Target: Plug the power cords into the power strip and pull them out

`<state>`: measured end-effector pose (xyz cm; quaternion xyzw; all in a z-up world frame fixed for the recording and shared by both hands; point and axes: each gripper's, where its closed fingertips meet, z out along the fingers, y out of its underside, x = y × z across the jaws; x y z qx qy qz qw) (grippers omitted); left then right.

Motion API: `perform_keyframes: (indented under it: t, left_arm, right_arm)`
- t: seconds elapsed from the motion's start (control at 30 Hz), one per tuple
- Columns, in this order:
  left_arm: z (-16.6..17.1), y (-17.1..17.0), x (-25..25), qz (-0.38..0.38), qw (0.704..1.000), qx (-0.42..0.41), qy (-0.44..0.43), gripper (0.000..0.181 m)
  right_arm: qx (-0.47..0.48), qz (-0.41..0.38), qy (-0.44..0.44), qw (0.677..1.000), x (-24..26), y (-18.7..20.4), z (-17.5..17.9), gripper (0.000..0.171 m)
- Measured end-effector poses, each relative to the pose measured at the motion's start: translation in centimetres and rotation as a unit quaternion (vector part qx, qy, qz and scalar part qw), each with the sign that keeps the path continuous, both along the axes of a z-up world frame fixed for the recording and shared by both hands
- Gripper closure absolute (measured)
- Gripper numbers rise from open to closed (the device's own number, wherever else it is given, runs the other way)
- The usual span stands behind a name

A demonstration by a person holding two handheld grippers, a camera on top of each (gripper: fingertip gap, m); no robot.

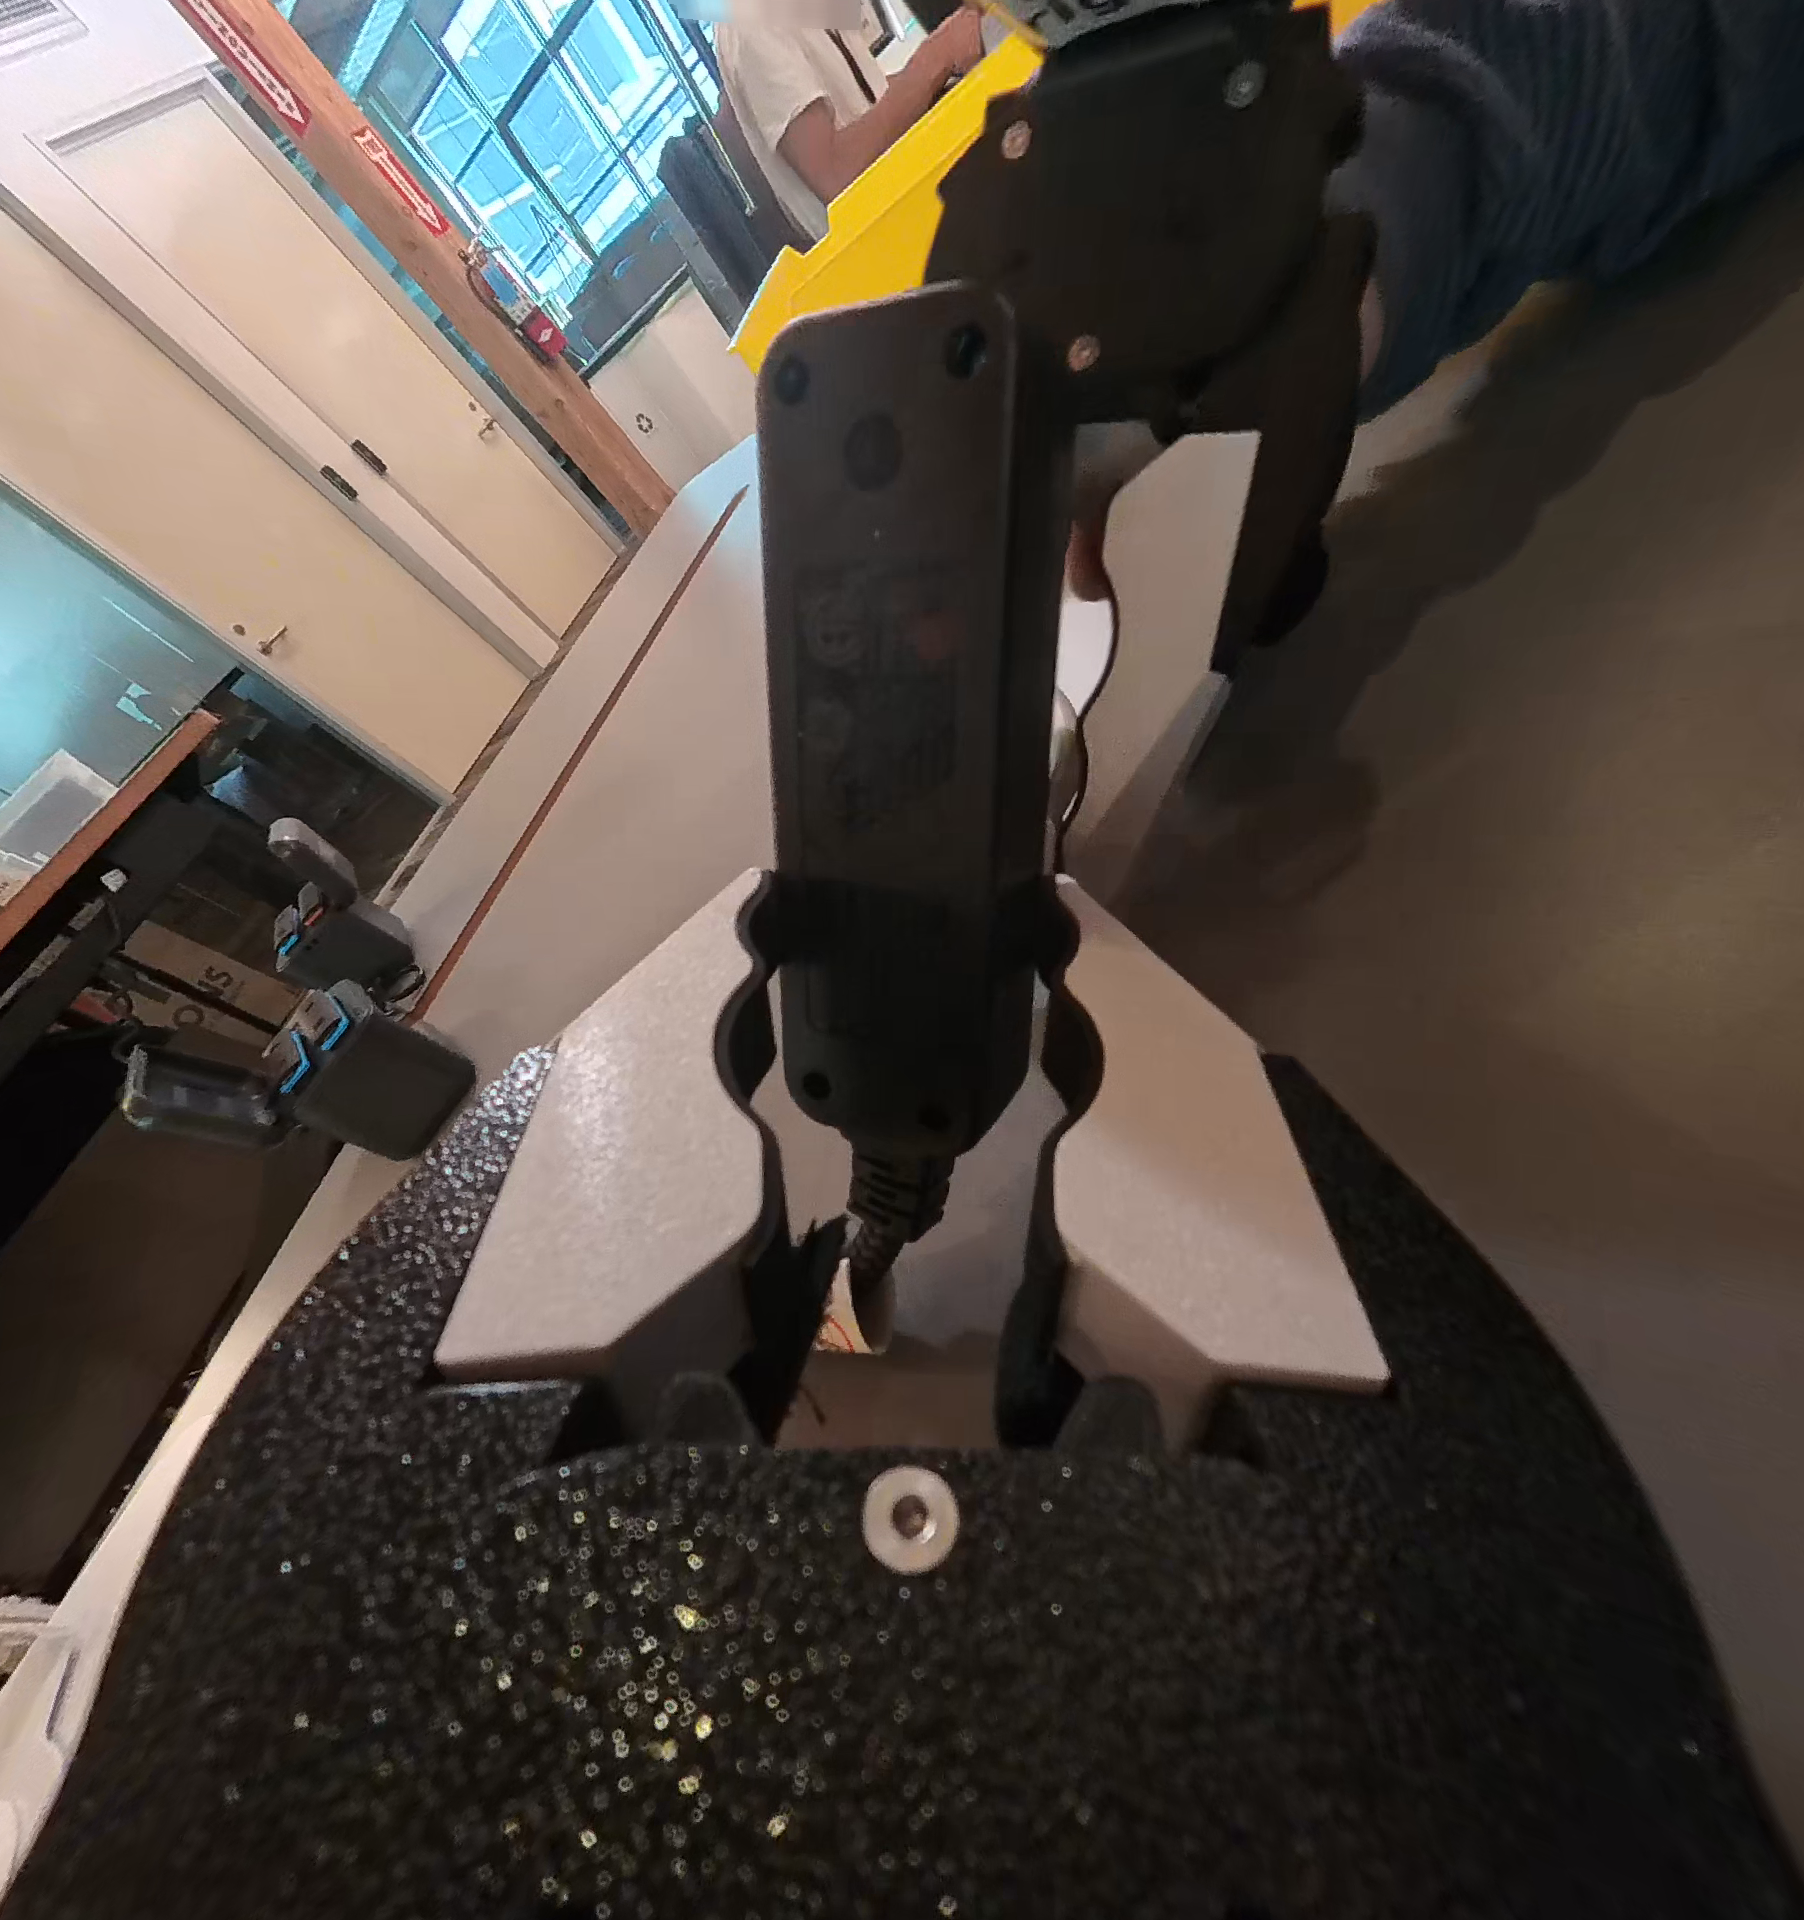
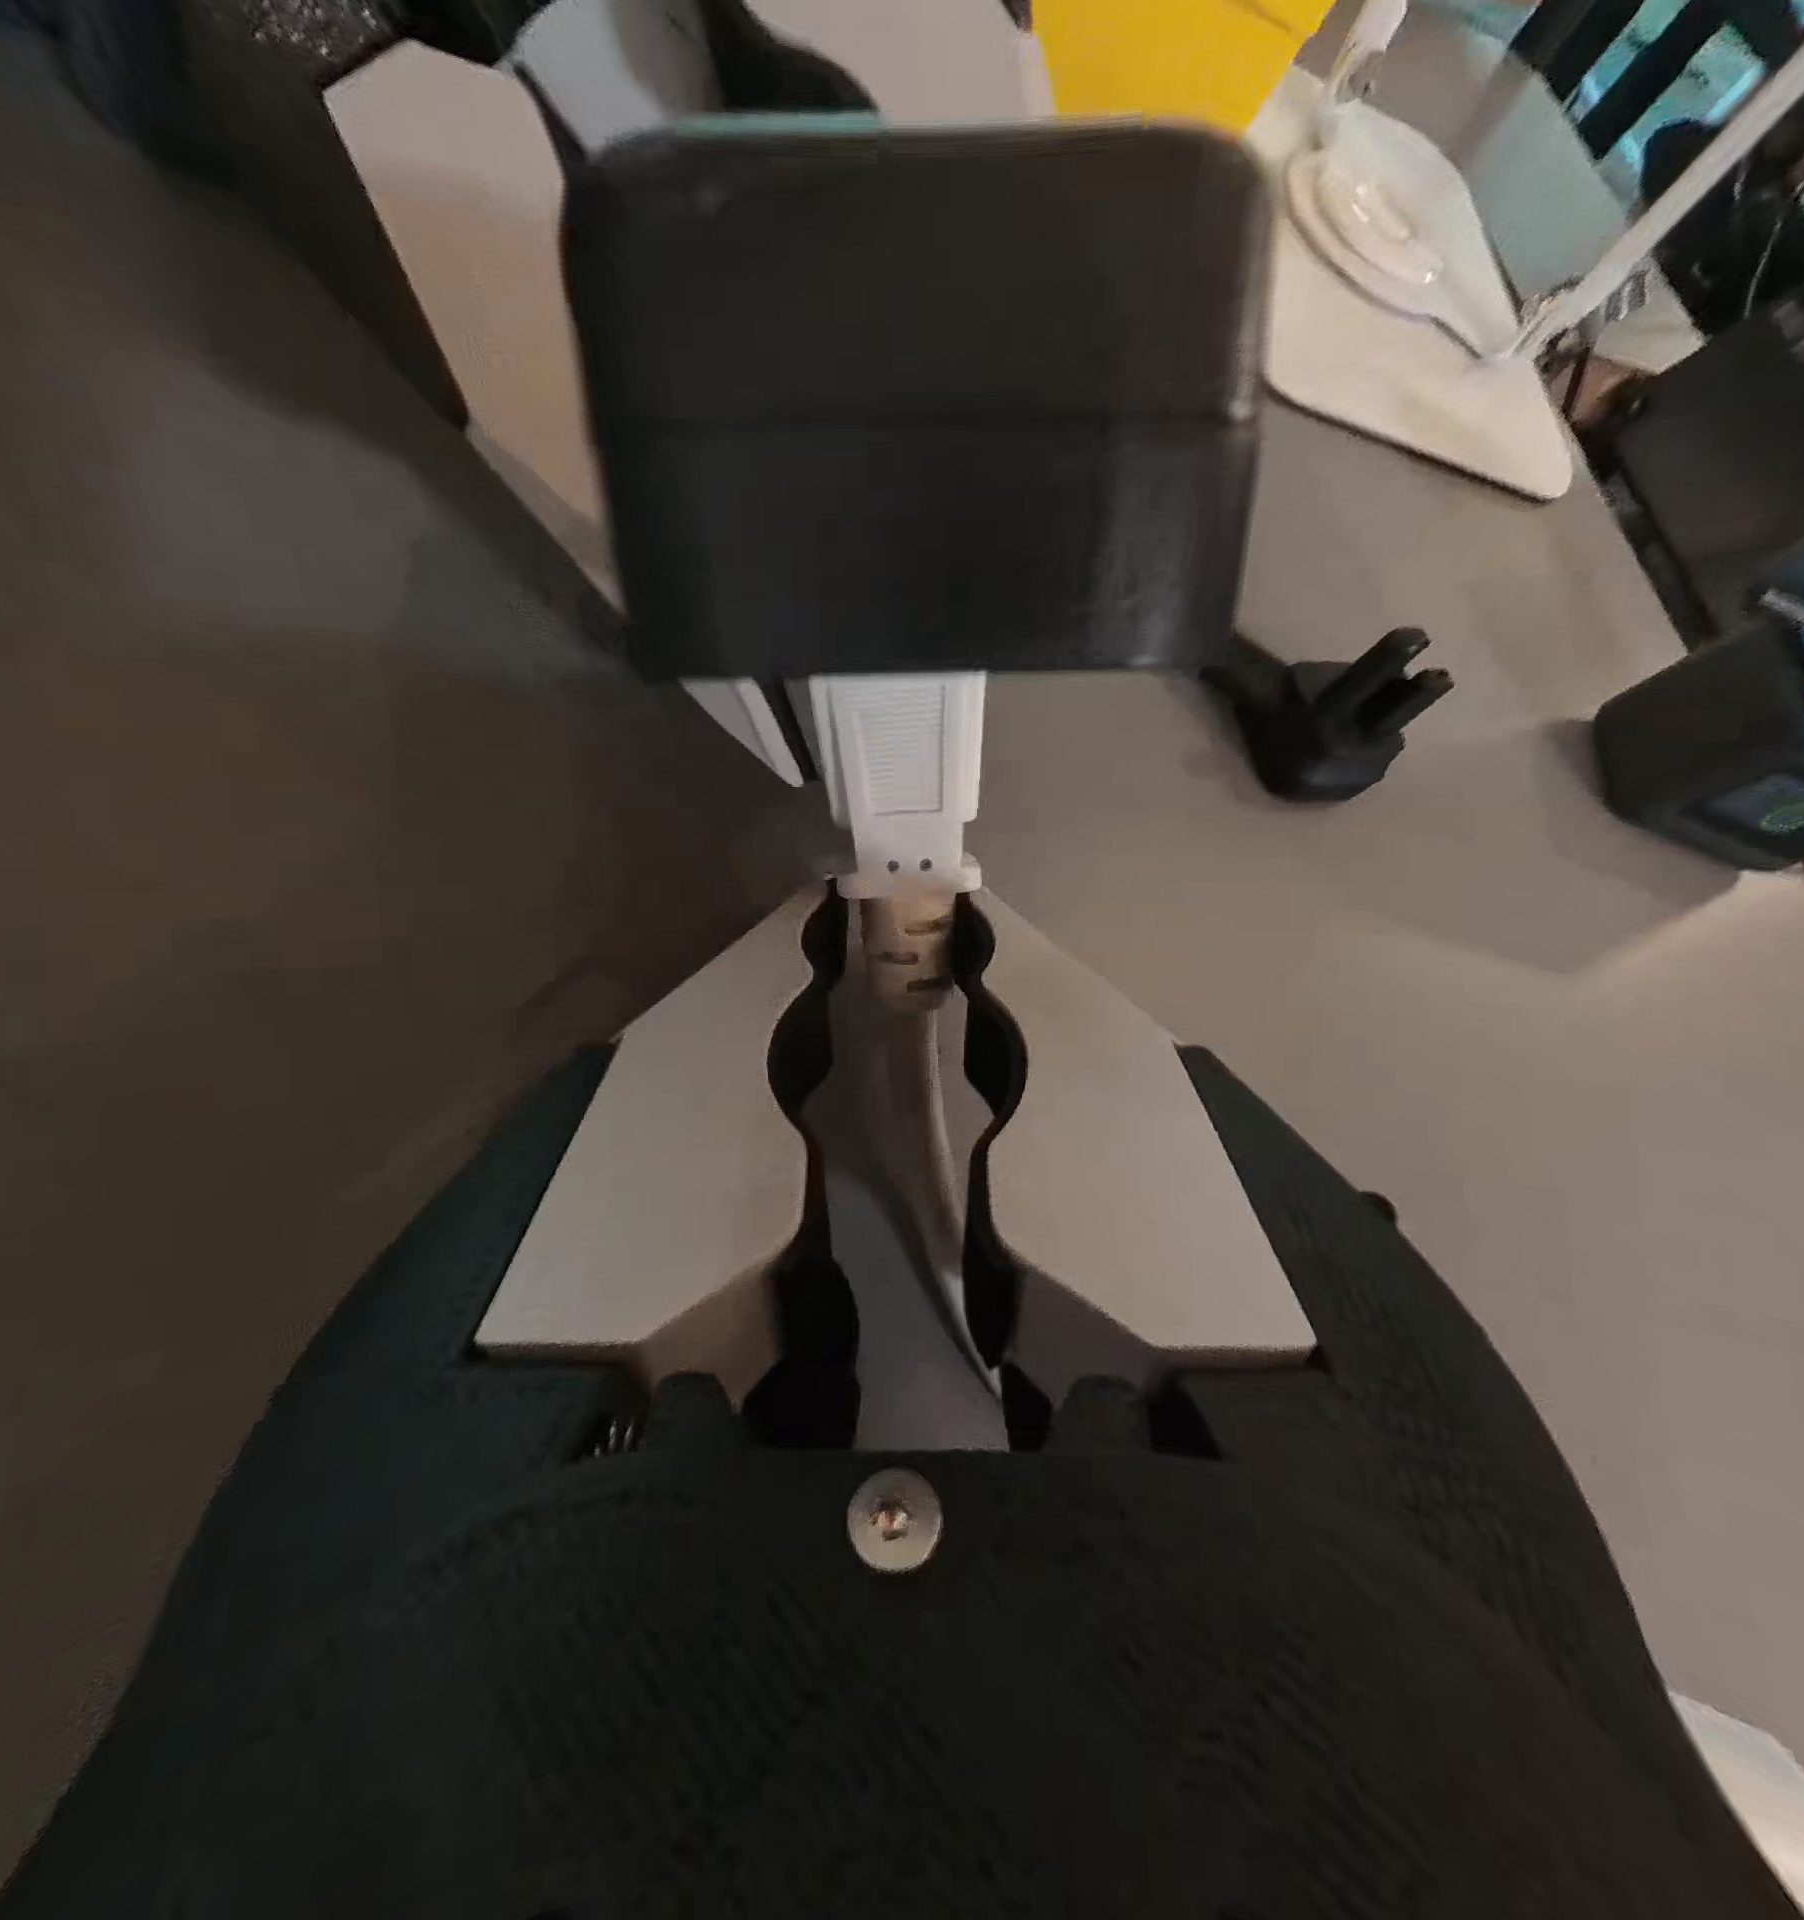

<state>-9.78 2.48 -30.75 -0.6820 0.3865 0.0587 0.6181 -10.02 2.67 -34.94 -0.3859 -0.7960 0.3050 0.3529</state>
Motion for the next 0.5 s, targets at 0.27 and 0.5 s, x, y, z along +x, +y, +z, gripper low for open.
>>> perform_keyframes:
  t: [0.27, 0.5]
  left_arm:
    - [0.5, 0.0, -0.8, 0.031, 0.998, 0.031, 0.042, 0.118]
    - [-1.0, 0.3, -0.8, 0.037, 0.996, 0.001, 0.077, 0.13]
  right_arm:
    - [0.303, -0.018, 0.142, 0.942, -1.2, 3.2, 0.9, 0.155]
    - [0.328, -0.026, 0.189, 0.925, -1.3, 3.5, 2.3, 0.155]
